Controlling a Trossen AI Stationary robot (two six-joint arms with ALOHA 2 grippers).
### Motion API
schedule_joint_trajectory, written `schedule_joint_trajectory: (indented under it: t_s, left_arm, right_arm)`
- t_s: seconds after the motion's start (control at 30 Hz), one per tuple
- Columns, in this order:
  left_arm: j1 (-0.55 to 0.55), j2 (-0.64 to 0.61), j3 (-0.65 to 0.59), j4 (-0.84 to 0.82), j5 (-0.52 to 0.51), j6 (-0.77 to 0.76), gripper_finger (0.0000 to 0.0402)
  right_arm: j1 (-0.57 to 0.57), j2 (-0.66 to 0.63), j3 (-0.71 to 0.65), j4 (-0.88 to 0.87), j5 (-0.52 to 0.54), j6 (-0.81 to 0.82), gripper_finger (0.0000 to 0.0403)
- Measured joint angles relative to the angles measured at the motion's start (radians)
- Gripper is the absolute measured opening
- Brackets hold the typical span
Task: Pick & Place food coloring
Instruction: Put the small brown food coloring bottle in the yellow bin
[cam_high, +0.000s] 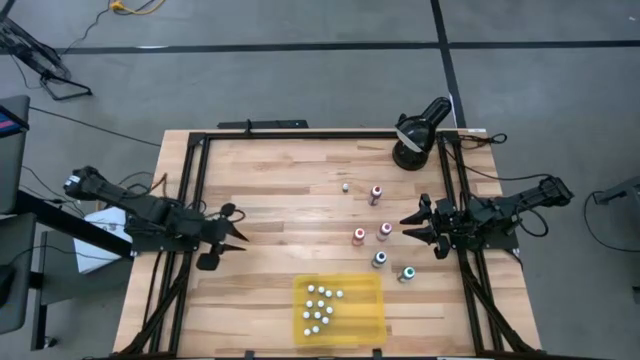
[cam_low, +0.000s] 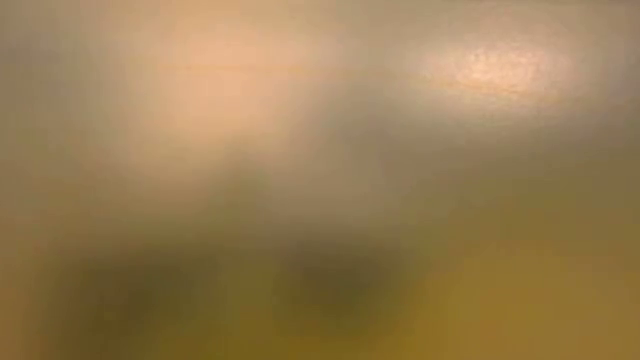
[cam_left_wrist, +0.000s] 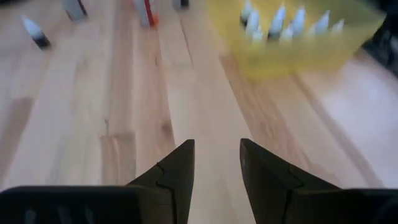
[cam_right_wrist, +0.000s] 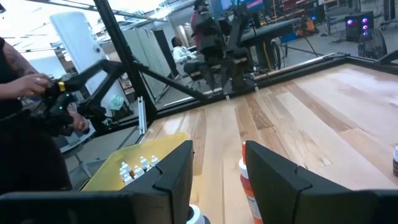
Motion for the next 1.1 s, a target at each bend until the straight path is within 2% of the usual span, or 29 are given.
schedule_joint_trajectory:
  t_s: [0.23,0.53,0.77,0.97,1.1]
  left_arm:
    - [0.063,-0.220,-0.040,0.005,-0.075,0.012,0.0121]
    - [0.151,-0.383,-0.042,0.047,-0.146,0.020,0.0121]
    - [0.197,-0.391,-0.042,0.098,-0.122,0.021,0.0121]
    - [0.226,-0.390,-0.123,0.317,-0.126,0.021,0.0121]
    - [0.240,-0.390,-0.170,0.399,-0.126,0.020,0.0121]
  right_arm:
    - [0.000,0.000,0.000,0.000,0.000,0.000,0.0139]
    - [0.000,0.000,0.000,0.000,0.000,0.000,0.0137]
    - [0.000,0.000,0.000,0.000,0.000,0.000,0.0138]
    - [0.000,0.000,0.000,0.000,0.000,0.000,0.0138]
    - [0.000,0.000,0.000,0.000,0.000,0.000,0.0139]
